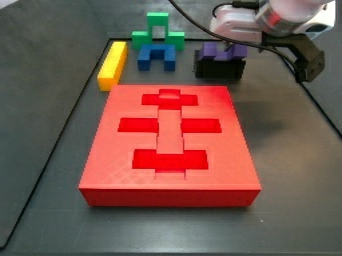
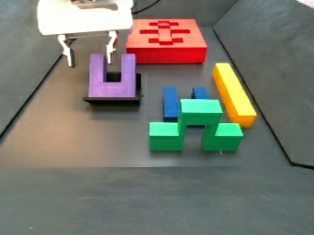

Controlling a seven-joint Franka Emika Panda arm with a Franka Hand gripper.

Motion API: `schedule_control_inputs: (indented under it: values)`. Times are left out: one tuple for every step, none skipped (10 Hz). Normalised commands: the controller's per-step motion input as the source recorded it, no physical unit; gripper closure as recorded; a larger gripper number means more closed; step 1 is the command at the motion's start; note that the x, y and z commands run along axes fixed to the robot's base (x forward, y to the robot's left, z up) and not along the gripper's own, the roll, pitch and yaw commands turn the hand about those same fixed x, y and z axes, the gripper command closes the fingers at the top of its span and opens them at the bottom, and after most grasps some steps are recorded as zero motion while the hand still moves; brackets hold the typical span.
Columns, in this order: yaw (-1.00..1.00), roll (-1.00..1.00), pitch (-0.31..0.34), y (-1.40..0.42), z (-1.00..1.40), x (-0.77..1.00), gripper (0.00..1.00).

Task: Pick up the purple object. Move up. Place the purple object on the fixture. Regrasp the purple object. Move to above the board. Insert the purple object.
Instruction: Regrasp the purple object.

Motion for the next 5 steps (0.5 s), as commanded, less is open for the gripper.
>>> schedule_control_inputs:
  values:
    - [0.02, 0.00, 0.000, 0.00, -0.30, 0.02, 0.00]
    - [0.04, 0.00, 0.000, 0.00, -0.07, 0.06, 0.00]
    - [0.00, 0.01, 0.000, 0.00, 0.00, 0.00, 0.00]
    - [0.00, 0.02, 0.000, 0.00, 0.00, 0.00, 0.00]
    - [0.00, 0.00, 0.000, 0.00, 0.00, 0.00, 1.00]
